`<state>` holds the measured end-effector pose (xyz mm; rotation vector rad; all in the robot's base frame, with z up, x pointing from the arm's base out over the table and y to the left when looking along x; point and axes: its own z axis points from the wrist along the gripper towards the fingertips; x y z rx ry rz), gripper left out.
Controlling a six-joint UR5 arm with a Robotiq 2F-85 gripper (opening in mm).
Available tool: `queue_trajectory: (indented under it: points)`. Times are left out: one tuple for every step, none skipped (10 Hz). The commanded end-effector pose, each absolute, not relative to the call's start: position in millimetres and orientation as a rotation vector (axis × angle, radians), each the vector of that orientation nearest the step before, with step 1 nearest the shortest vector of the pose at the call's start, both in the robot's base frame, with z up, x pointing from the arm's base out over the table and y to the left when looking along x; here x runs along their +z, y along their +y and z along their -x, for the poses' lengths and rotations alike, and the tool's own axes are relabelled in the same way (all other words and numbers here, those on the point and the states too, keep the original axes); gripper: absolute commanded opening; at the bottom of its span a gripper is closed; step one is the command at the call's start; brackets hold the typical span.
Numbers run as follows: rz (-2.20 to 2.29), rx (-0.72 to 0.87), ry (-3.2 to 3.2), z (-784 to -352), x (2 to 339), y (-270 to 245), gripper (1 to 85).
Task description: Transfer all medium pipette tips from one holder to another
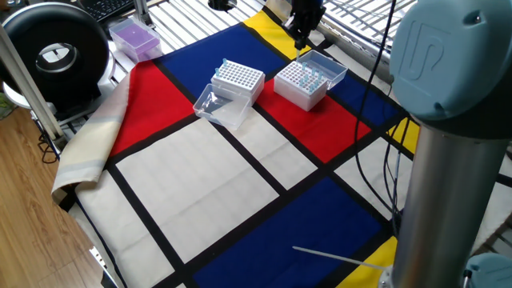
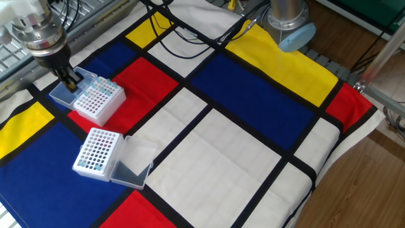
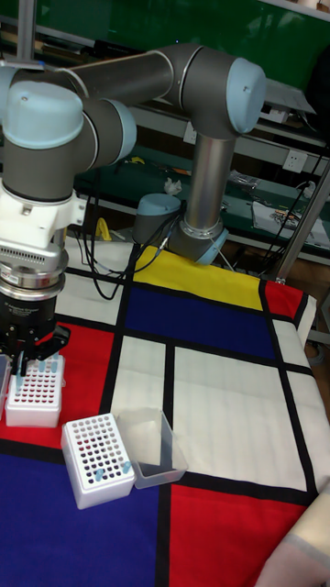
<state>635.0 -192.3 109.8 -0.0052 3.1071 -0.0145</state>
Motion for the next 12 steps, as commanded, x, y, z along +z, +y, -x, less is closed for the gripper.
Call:
queue_trajectory:
  points:
    - [0.013,0.025,3.076,-642.5,104.1,-188.4,1.3]
    - [0.018,0.02,3.076,-642.8,102.3,-189.4,1.3]
    - [0.02,0.027,3.071,-643.8,99.8,-188.7,1.3]
    - [0.036,0.026,3.071,-644.1,98.6,-188.6,1.3]
    - [0.079,0.037,3.084,-640.4,97.4,-187.5,1.3]
    - [0.158,0.02,3.098,-635.4,97.2,-191.6,11.0]
    - [0.19,0.003,3.099,-634.8,97.0,-194.8,19.0]
    - [0.194,0.005,3.098,-634.8,97.0,-194.4,20.0]
    - [0.201,0.002,3.098,-634.8,97.0,-194.8,20.7]
    - [0.204,0.0,3.098,-634.8,96.9,-195.1,21.0]
    - [0.206,0.002,3.098,-634.9,96.9,-194.7,21.3]
    - [0.218,0.002,3.094,-635.9,96.8,-194.3,21.7]
